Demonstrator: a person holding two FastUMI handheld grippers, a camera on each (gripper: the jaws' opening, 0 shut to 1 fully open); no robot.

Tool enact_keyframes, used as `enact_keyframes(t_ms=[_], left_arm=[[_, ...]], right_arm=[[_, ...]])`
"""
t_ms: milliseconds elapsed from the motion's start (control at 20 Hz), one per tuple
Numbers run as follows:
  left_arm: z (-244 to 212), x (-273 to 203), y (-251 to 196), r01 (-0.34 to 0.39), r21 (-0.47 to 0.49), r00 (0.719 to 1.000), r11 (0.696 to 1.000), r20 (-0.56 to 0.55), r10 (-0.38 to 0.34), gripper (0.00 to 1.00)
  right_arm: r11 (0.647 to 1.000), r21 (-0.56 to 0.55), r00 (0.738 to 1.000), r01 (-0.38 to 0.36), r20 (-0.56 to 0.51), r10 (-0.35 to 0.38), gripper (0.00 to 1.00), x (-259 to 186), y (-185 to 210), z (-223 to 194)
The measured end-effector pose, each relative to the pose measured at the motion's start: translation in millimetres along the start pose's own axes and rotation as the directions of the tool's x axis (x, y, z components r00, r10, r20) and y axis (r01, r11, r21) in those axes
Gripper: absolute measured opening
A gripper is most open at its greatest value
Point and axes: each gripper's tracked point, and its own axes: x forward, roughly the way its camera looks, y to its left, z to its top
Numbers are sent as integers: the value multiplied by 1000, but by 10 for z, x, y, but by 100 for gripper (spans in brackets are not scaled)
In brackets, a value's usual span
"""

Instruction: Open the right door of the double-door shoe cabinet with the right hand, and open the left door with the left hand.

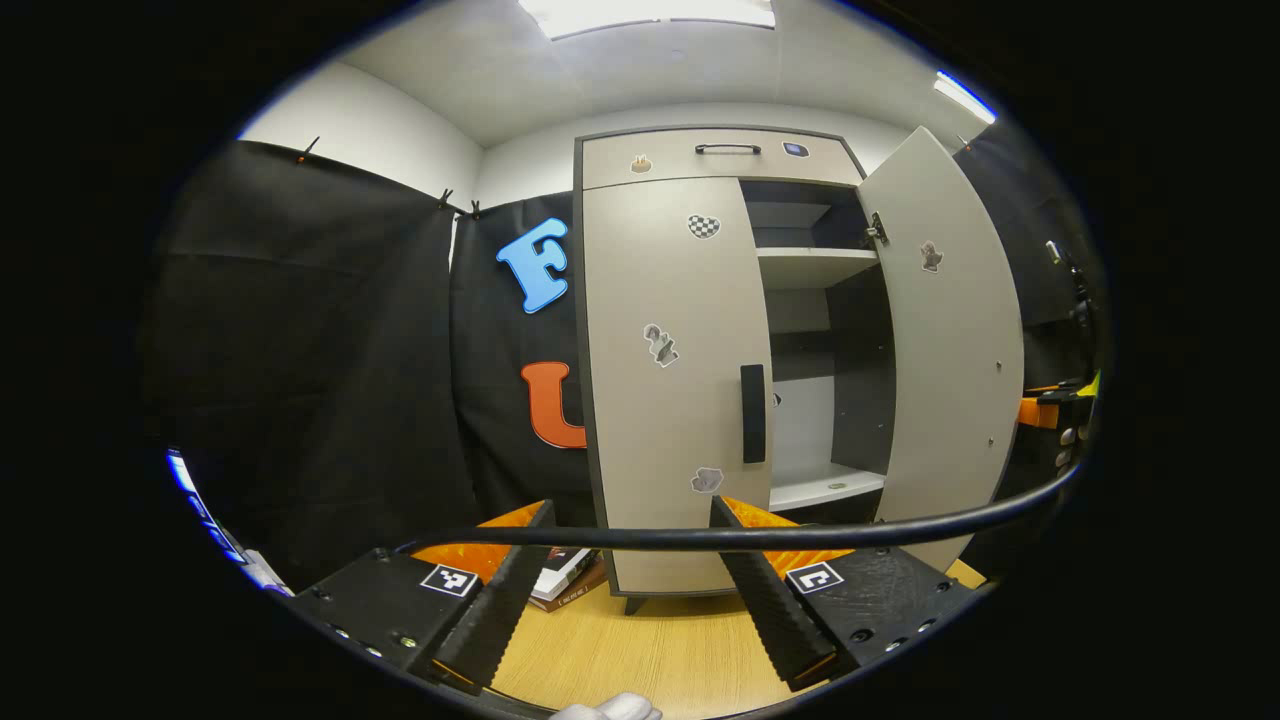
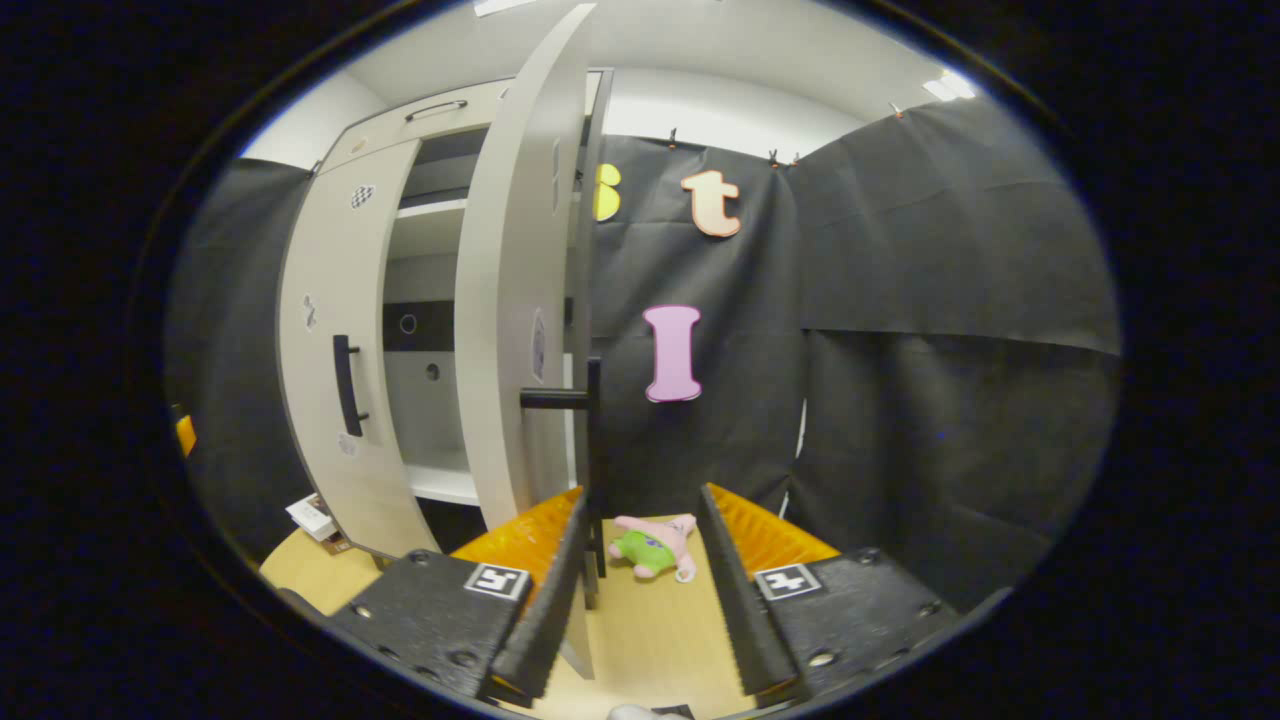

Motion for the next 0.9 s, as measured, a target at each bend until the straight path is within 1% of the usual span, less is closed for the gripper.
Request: enact_keyframes(t_ms=[100,250,400,550,600,750,900], left_arm=[[-2,14,-4,4,2,1000,1000,-1,-4,95],[-19,33,-3,10,5,1000,1000,-2,-10,96],[-33,67,-13,20,8,1000,1000,-4,-20,95],[-46,183,-61,29,-19,1000,999,2,-29,96],[-39,271,-105,38,-31,999,999,1,-38,96],[59,633,-239,50,-38,998,998,32,-49,96],[105,982,-411,62,-54,997,997,49,-60,96]], right_arm=[[999,-37,1000,21,17,-20,100,-204,-47,38],[996,-72,997,49,57,-45,100,-575,-86,174],[998,-27,997,49,61,-48,100,-923,18,235],[1000,4,998,0,59,-1,100,-1199,333,214],[1000,7,998,-2,60,2,100,-1250,402,201],[999,7,998,-51,47,50,100,-1460,745,119],[996,16,996,-85,33,84,100,-1582,987,57]])
